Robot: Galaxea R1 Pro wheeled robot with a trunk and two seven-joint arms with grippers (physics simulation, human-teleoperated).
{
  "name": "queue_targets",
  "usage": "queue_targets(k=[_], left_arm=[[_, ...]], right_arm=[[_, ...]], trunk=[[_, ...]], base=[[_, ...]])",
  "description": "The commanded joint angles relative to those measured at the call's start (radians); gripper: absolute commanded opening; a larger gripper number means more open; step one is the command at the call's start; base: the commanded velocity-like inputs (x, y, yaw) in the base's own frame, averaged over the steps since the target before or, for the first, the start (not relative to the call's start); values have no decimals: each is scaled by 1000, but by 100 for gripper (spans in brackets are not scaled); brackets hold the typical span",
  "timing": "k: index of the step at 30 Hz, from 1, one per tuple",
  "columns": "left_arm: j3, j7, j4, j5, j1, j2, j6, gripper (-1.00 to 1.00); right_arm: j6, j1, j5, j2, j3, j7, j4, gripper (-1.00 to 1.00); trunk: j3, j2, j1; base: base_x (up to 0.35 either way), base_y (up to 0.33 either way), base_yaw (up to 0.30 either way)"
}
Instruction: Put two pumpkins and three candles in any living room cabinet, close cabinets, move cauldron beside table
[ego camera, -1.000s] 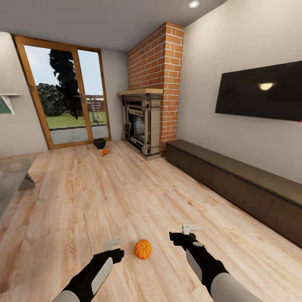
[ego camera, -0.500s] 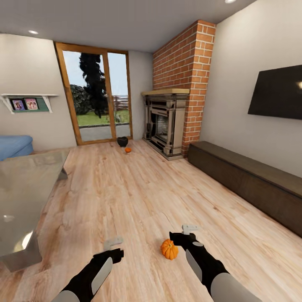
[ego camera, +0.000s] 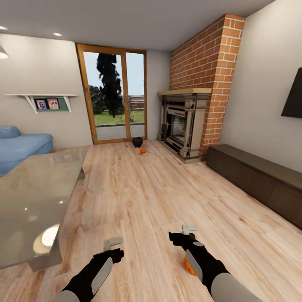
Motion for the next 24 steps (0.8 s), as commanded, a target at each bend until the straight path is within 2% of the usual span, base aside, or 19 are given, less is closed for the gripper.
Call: queue_targets(k=[1,13,21,24], left_arm=[[-6,9,-2,10,-1,1,2,100],[-7,9,-2,9,-1,1,2,100],[-7,9,-2,9,-1,1,2,100],[-7,9,-2,9,-1,0,2,100]], right_arm=[[5,0,-11,-1,5,5,-2,100],[5,0,-11,-5,5,23,-2,100],[13,0,-11,1,6,24,-2,100],[18,0,-10,2,6,25,-2,100]], trunk=[[-1,0,0],[-5,0,0],[-11,0,0],[-16,0,0]], base=[[247,257,7],[259,230,-27],[272,37,-1],[111,2,0]])
